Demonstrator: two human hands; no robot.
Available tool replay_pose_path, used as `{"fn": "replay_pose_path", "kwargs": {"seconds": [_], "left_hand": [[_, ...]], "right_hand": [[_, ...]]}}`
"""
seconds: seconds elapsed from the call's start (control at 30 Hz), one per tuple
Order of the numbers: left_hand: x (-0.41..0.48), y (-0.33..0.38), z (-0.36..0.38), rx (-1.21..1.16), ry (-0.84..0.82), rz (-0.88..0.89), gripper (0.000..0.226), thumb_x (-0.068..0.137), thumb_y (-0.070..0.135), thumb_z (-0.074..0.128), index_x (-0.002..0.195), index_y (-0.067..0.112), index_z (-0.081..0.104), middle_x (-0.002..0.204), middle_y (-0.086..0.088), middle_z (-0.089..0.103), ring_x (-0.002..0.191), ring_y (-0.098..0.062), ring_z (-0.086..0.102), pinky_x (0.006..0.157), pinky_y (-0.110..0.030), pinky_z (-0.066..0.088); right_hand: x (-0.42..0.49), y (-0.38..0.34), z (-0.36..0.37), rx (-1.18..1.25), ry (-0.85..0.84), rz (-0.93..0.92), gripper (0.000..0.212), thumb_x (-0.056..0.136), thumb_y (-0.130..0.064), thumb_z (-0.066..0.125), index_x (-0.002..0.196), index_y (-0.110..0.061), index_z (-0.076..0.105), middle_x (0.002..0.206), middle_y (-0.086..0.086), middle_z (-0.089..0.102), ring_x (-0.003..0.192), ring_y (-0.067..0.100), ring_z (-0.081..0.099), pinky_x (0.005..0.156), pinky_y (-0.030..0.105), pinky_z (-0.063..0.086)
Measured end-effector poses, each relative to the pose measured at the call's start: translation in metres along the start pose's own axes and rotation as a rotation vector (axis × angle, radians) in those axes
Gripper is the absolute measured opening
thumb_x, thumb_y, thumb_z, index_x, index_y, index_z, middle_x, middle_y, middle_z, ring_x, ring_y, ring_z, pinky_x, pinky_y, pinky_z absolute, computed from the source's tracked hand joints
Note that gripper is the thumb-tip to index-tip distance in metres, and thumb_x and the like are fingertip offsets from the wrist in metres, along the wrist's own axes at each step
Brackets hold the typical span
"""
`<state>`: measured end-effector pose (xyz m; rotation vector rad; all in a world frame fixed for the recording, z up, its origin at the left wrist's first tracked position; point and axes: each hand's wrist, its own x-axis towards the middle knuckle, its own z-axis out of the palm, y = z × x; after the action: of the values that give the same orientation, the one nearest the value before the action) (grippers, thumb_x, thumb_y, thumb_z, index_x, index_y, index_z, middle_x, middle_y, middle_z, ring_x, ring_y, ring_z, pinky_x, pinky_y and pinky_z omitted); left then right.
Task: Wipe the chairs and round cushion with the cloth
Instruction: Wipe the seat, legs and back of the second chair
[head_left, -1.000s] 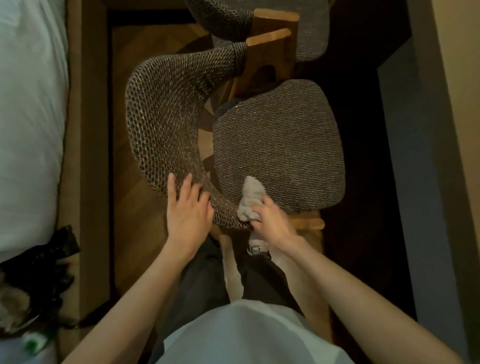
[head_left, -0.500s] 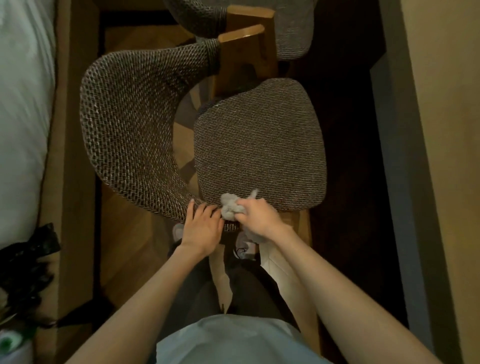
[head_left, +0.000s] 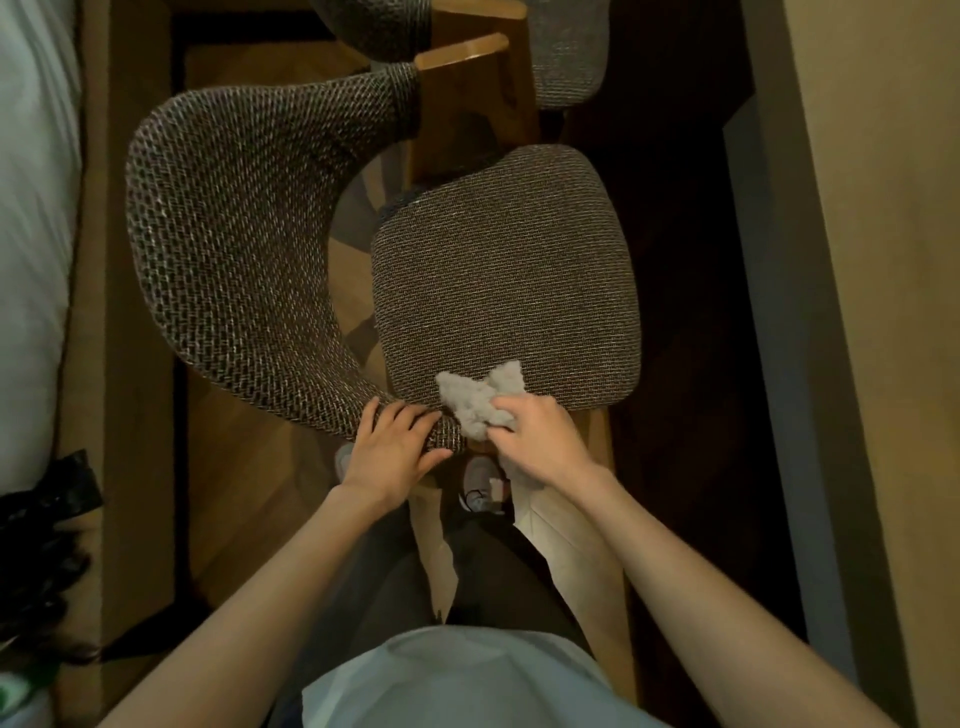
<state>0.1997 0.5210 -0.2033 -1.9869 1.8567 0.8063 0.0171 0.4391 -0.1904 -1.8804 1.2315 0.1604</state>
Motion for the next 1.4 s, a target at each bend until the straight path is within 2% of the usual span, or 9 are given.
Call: {"fn": "replay_pose_path", "kwargs": {"seconds": [0.07,0.27,0.5,0.63,0.93,1.03,1.2,1.33,1.4], "left_hand": [[-0.004,-0.002,-0.009,-0.034,0.028,0.009,0.05,0.098,0.049,0.035,0.144,0.028,0.037,0.146,0.005,0.041,0.139,-0.016,0.029,0.117,-0.038,0.002],[-0.023,-0.013,-0.052,-0.12,0.207,0.009,0.037,0.1,0.033,0.042,0.136,0.024,0.047,0.129,0.002,0.057,0.124,-0.017,0.048,0.109,-0.034,0.025],[-0.061,-0.057,-0.112,-0.193,0.504,0.125,0.034,0.096,0.024,0.052,0.13,0.018,0.055,0.124,-0.001,0.06,0.114,-0.018,0.055,0.097,-0.031,0.042],[-0.08,-0.108,-0.136,-0.185,0.603,0.209,0.034,0.093,0.023,0.054,0.127,0.019,0.056,0.121,-0.001,0.06,0.113,-0.017,0.054,0.096,-0.031,0.042],[-0.112,-0.251,-0.184,-0.176,0.562,0.418,0.04,0.096,0.026,0.051,0.135,0.021,0.049,0.134,0.0,0.051,0.125,-0.017,0.045,0.104,-0.034,0.035],[-0.121,-0.285,-0.199,-0.276,0.504,0.43,0.041,0.096,0.026,0.05,0.137,0.022,0.046,0.135,0.0,0.05,0.125,-0.016,0.044,0.103,-0.029,0.032],[-0.121,-0.316,-0.227,-0.442,0.382,0.467,0.056,0.096,0.026,0.051,0.148,0.025,0.029,0.145,-0.001,0.041,0.134,-0.015,0.034,0.109,-0.028,0.025],[-0.1,-0.323,-0.263,-0.467,0.388,0.589,0.064,0.093,0.024,0.057,0.149,0.028,0.026,0.151,0.003,0.032,0.138,-0.013,0.027,0.114,-0.032,0.021],[-0.083,-0.324,-0.283,-0.435,0.369,0.655,0.066,0.092,0.026,0.059,0.149,0.031,0.026,0.153,0.003,0.028,0.141,-0.016,0.022,0.115,-0.038,0.017]], "right_hand": [[-0.013,0.006,-0.003,-0.064,0.093,0.005,0.018,0.085,-0.022,0.061,0.101,-0.016,0.07,0.101,0.004,0.068,0.09,0.022,0.062,0.074,0.034,0.051],[-0.025,0.007,-0.039,0.002,0.268,0.272,0.012,0.087,-0.021,0.059,0.091,-0.013,0.065,0.087,0.009,0.068,0.086,0.03,0.064,0.068,0.033,0.048],[-0.025,-0.082,-0.051,0.302,0.375,0.145,0.04,0.09,-0.028,0.057,0.13,-0.023,0.056,0.118,-0.01,0.062,0.098,0.004,0.058,0.076,0.017,0.04],[-0.022,-0.146,-0.04,0.454,0.455,0.07,0.035,0.092,-0.025,0.057,0.126,-0.024,0.057,0.115,-0.013,0.064,0.106,0.005,0.06,0.083,0.025,0.052],[-0.019,-0.292,0.035,0.598,0.624,0.166,0.05,0.094,-0.019,0.055,0.142,-0.017,0.043,0.137,0.001,0.054,0.11,0.009,0.06,0.091,0.036,0.053],[-0.021,-0.338,0.051,0.608,0.743,0.099,0.042,0.091,-0.014,0.057,0.13,-0.025,0.046,0.113,-0.016,0.061,0.083,-0.011,0.06,0.074,0.023,0.052],[-0.007,-0.38,0.049,0.652,0.721,0.046,0.047,0.085,-0.012,0.066,0.11,-0.026,0.028,0.11,0.001,0.056,0.095,0.002,0.061,0.072,0.024,0.054],[0.015,-0.396,0.026,0.613,0.667,0.002,0.04,0.084,-0.01,0.066,0.103,-0.03,0.036,0.099,-0.012,0.052,0.088,-0.012,0.057,0.065,0.012,0.049],[0.027,-0.398,0.012,0.656,0.644,-0.028,0.037,0.084,-0.012,0.065,0.101,-0.035,0.041,0.098,-0.013,0.055,0.089,-0.007,0.059,0.072,0.017,0.052]]}}
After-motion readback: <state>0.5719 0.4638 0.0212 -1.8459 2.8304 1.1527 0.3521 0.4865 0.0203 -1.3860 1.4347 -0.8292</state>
